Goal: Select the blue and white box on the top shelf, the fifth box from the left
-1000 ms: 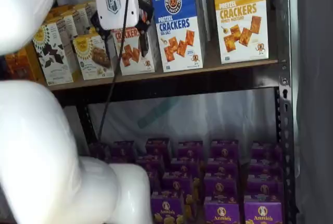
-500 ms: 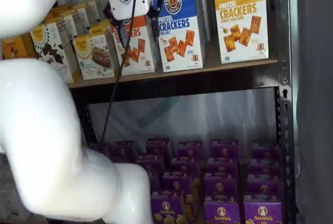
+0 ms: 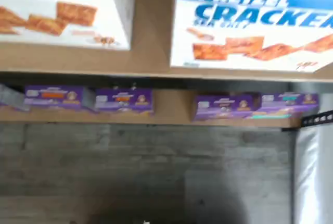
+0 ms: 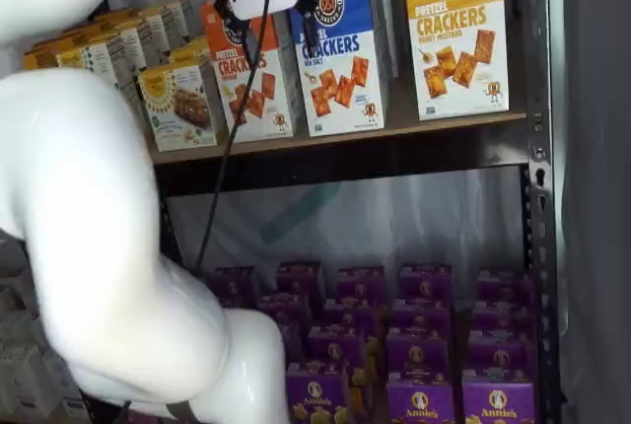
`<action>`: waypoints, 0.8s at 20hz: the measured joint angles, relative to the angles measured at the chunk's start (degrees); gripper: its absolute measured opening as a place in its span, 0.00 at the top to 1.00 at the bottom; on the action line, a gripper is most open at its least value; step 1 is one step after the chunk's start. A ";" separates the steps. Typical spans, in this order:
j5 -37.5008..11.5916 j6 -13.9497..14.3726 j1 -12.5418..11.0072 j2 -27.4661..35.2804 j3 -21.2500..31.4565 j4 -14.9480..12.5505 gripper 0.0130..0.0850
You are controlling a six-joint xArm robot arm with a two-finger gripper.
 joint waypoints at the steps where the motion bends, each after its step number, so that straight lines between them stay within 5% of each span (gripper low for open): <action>1: -1.23 0.43 0.63 -0.11 0.38 -1.33 0.00; 3: -4.25 1.09 1.32 -0.63 1.46 -3.08 0.00; 16: -8.79 -1.49 -2.00 1.22 0.75 0.60 0.00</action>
